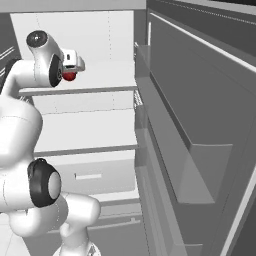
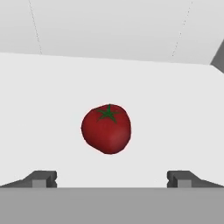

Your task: Place one tomato and one fish in each tupperware on the nearby counter, to pack two identical lunches.

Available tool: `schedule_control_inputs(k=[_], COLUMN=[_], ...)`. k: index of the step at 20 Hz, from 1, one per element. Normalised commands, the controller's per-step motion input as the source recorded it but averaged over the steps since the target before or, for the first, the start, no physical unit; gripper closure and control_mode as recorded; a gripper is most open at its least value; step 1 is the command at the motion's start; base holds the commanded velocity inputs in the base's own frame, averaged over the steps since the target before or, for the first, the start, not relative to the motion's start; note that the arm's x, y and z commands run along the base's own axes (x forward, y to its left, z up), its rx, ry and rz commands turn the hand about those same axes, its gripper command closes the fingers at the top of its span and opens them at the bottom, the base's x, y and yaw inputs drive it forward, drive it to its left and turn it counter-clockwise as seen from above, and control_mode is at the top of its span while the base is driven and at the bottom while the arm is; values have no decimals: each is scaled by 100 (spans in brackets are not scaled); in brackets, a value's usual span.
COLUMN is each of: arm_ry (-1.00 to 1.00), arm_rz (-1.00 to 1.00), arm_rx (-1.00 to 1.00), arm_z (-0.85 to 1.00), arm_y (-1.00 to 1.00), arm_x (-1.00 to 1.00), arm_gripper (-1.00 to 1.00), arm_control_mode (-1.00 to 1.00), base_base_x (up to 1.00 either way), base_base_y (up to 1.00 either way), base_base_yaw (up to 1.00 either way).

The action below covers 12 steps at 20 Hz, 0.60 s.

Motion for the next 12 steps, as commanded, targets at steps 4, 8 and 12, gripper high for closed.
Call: schedule_control_inputs(k=[4,8,12], arm_ry=[0,0,1], arm_rz=[0,0,0], arm_rx=[0,0,0], arm_z=[-23,-1,-1], arm_y=[0,8,17], arm_x=[30,55,54], arm_gripper=[-100,-100,-100], arm_control_mode=[-100,-100,-100], base_base_x=[0,0,0], base_base_y=[0,0,0], base_base_yaw=[0,0,0])
